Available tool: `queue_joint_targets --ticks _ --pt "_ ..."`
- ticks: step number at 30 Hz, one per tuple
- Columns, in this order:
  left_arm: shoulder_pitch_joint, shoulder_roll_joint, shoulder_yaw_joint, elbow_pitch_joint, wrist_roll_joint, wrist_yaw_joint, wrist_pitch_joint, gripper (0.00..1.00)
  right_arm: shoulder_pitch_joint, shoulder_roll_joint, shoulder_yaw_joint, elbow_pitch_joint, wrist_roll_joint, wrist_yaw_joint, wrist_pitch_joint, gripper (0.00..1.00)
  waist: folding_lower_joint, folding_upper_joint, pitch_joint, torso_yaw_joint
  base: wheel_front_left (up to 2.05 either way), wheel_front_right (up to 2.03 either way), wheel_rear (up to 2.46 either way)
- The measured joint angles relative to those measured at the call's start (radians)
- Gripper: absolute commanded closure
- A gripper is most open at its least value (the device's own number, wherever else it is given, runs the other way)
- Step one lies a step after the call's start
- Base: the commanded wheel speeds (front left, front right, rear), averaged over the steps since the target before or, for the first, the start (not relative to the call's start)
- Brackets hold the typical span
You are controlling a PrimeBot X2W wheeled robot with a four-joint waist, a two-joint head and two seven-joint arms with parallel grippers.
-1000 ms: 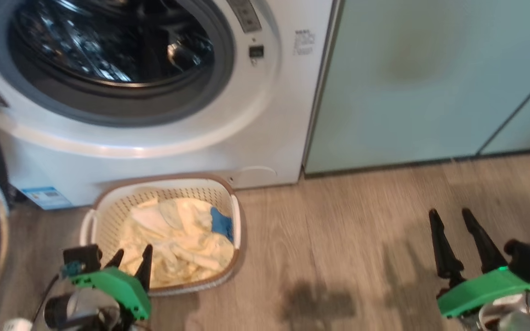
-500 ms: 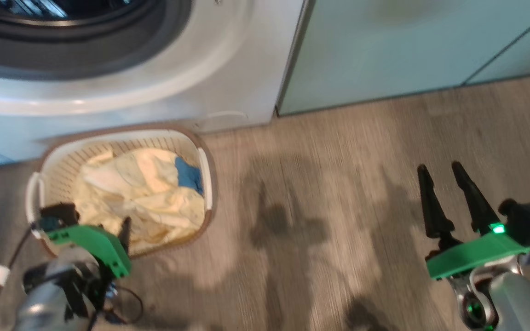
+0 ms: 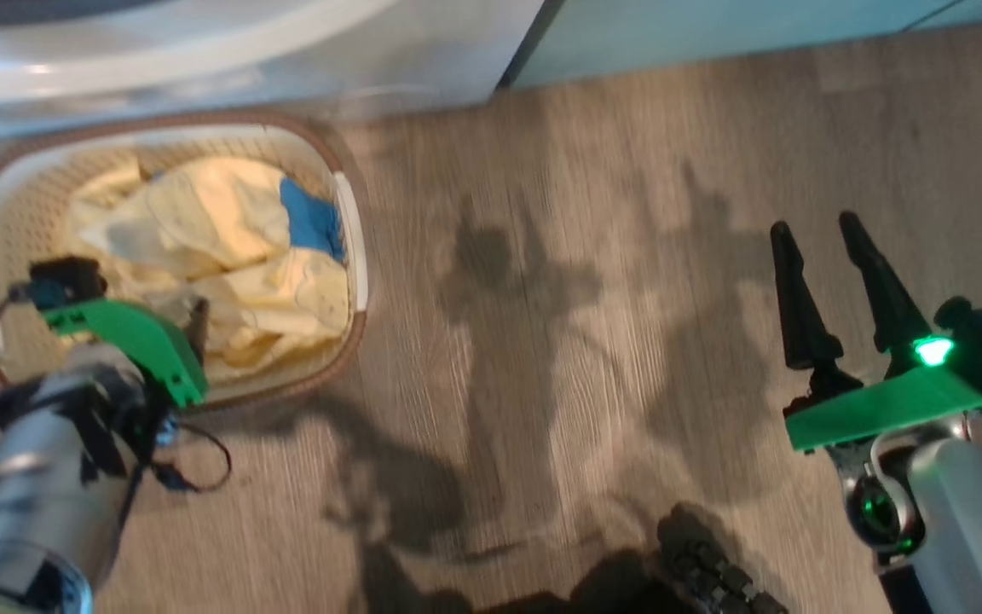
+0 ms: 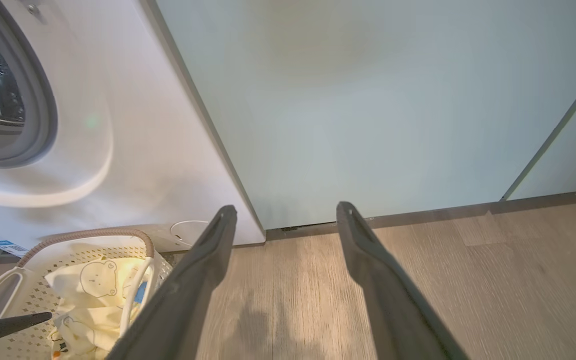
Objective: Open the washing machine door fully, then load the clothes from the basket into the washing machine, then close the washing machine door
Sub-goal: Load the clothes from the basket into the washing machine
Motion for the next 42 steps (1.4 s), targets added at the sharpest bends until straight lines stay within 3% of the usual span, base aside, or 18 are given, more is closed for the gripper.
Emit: queue_joint_targets --ticks 11,23,25,27,28,29,35,42 --pt "-0.188 0.042 -0.036 0.025 -0.023 0.000 0.021 0.00 -0.060 0.003 -0.024 -0.035 -0.016 0.000 0.000 0.00 0.0000 0.0000 0.172 0.016 0.00 0.00 0.00" --pt "-0.288 0.076 -0.114 0.010 -0.035 0.000 0.092 0.00 -0.135 0.005 -0.019 -0.051 -0.023 0.000 -0.003 0.00 -0.0001 0.0000 0.309 0.027 0.00 0.00 0.00" --pt "-0.295 0.085 -0.133 -0.001 -0.036 0.000 0.096 0.04 -0.135 0.007 -0.015 -0.052 -0.023 0.000 -0.003 0.00 -0.0002 0.0000 0.326 0.023 0.00 0.00 0.00" --pt "-0.304 0.100 -0.157 -0.015 -0.036 0.000 0.103 0.50 -0.136 0.011 -0.012 -0.055 -0.023 0.000 -0.003 0.00 -0.0002 0.0000 0.342 0.019 0.00 0.00 0.00" --pt "-0.309 0.107 -0.172 -0.023 -0.035 0.000 0.102 0.67 -0.137 0.013 -0.012 -0.056 -0.023 0.000 -0.003 0.00 -0.0002 0.0000 0.349 0.016 0.00 0.00 0.00" --pt "-0.312 0.115 -0.197 -0.036 -0.033 0.000 0.100 1.00 -0.139 0.015 -0.011 -0.056 -0.023 0.000 -0.003 0.00 -0.0002 0.0000 0.355 0.014 0.00 0.00 0.00" --pt "-0.325 0.114 -0.261 -0.046 -0.027 0.000 0.055 1.00 -0.153 0.019 -0.012 -0.055 -0.025 0.000 -0.003 0.00 -0.0002 0.0000 0.360 0.024 0.00 0.00 0.00" --pt "-0.278 0.089 -0.331 -0.095 -0.082 0.000 -0.025 1.00 -0.151 0.019 -0.031 -0.043 -0.035 0.000 -0.003 0.00 -0.0002 0.0000 0.294 0.049 0.00 0.00 0.00"
